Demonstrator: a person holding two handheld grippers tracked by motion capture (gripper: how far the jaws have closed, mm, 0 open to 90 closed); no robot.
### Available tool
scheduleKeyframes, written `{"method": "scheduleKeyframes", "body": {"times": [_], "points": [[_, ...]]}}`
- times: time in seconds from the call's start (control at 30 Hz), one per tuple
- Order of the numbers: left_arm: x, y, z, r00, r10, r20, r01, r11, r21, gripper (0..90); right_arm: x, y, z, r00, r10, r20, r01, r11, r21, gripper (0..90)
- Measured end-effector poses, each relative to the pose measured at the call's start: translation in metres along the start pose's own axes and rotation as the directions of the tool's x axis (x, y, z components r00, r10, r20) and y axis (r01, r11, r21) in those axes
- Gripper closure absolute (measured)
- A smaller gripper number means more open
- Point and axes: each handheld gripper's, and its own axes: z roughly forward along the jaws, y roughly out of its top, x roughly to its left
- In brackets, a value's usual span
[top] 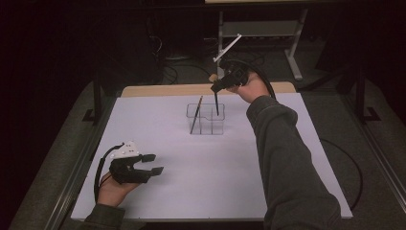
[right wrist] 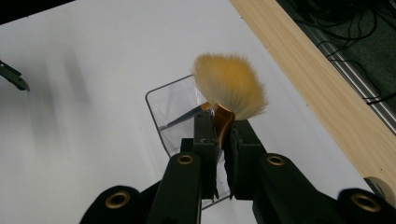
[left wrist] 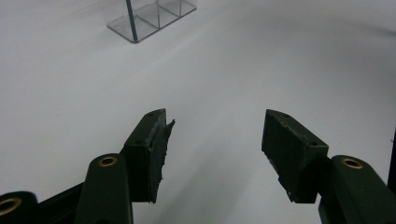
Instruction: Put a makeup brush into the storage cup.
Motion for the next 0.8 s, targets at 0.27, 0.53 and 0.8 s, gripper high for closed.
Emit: {"method": "scheduleKeyframes", "body": {"times": [0.27, 0.53, 0.8], "points": [[-0.001, 0.0, 0.001, 1.0, -0.01, 0.002, 0.01, 0.9999, 0.007, 39.9, -0.001, -0.008, 0.005, 0.9999, 0.014, -0.001, -0.014, 1.0, -0.007, 82.9], [-0.002, 0.0, 0.002, 1.0, 0.003, -0.001, -0.003, 1.0, 0.009, 39.7, 0.0, -0.015, 0.009, 0.9996, 0.027, 0.001, -0.027, 1.0, -0.001, 82.8], [-0.003, 0.001, 0.002, 1.0, -0.002, 0.002, 0.002, 0.9999, 0.016, 39.5, 0.0, -0.021, 0.012, 0.9994, 0.035, 0.003, -0.035, 0.999, -0.008, 82.9]]}}
